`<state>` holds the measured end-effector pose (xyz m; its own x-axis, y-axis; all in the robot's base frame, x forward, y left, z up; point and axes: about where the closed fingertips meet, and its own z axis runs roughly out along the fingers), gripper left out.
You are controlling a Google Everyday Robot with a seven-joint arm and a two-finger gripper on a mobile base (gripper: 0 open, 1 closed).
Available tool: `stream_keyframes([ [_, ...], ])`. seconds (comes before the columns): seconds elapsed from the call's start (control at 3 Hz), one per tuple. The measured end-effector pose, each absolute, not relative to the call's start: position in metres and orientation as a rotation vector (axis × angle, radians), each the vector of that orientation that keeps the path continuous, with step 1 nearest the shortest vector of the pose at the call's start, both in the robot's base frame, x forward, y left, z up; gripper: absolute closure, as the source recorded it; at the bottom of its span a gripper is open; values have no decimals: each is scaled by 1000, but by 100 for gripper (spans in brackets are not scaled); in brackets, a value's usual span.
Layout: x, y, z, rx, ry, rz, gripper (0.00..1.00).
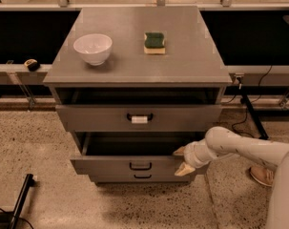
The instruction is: Open middle drawer
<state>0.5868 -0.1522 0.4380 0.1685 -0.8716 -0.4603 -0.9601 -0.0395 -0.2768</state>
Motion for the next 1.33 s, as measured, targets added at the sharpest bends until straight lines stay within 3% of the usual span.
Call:
stream_keyframes([
  [0.67, 517, -139, 448, -1970, 1692, 417, 34],
  [1.33, 489, -142, 463, -1952, 1701, 464, 33],
])
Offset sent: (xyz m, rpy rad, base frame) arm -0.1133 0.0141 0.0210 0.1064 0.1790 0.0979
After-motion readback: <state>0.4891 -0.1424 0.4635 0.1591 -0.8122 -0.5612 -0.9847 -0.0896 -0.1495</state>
